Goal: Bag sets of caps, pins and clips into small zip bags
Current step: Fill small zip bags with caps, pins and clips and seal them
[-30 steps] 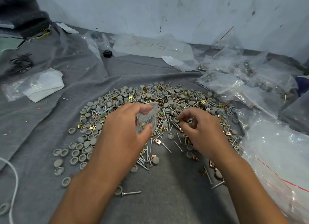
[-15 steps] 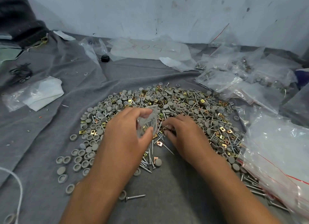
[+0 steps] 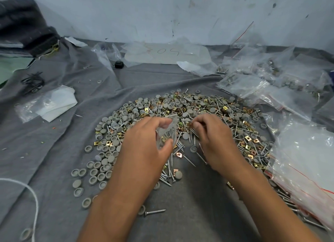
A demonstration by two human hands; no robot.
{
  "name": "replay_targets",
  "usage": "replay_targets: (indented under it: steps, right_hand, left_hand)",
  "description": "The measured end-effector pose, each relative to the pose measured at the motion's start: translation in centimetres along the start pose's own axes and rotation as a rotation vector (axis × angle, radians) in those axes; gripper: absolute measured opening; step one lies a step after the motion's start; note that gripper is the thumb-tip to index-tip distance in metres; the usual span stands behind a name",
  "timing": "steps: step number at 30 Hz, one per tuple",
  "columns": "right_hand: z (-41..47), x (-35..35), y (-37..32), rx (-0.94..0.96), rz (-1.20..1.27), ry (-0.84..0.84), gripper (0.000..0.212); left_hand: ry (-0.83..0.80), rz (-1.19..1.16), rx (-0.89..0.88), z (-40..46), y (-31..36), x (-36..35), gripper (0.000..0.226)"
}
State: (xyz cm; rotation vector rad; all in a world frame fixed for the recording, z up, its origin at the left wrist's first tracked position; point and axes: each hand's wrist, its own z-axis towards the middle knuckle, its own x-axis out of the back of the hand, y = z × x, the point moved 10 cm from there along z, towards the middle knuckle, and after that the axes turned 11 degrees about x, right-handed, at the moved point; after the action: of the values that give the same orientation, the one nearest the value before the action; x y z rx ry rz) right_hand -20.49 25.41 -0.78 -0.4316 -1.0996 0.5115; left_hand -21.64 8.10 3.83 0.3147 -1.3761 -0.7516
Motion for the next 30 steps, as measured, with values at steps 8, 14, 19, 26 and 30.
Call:
replay_targets:
  steps: [8,14,19,26,30]
  right_hand:
    - [-1.2,3.0,-7.3,0.381,0.066,0.231,0.011]
    - [-1.8,3.5,-7.6,0.400,0.071,0.305,0.015]
    - [-1.7,3.2,-8.2,0.468,0.059,0.289,0.015]
    - [-1.3,3.9,-6.6,0.454,-0.300,0.178,0.016]
    - [-1.5,6.0,-6.9,0.487,-0.162,0.313,0.014]
  left_hand:
    - [-0.009,-0.006,-0.017,0.0,0.4,-0.2,0.039]
    - [-0.025,-0.012,-0.021,0.0,0.5,-0.4,0.038]
    - [-0.019,-0.023,-0.043,-0.1,0.8,-0.5,0.032]
    - [-0.064,0.054,-0.183,-0.7,1.8,-0.5,0.051]
    - [0.123,-0.090,-0.298,-1.0,2.7,2.4,0.032]
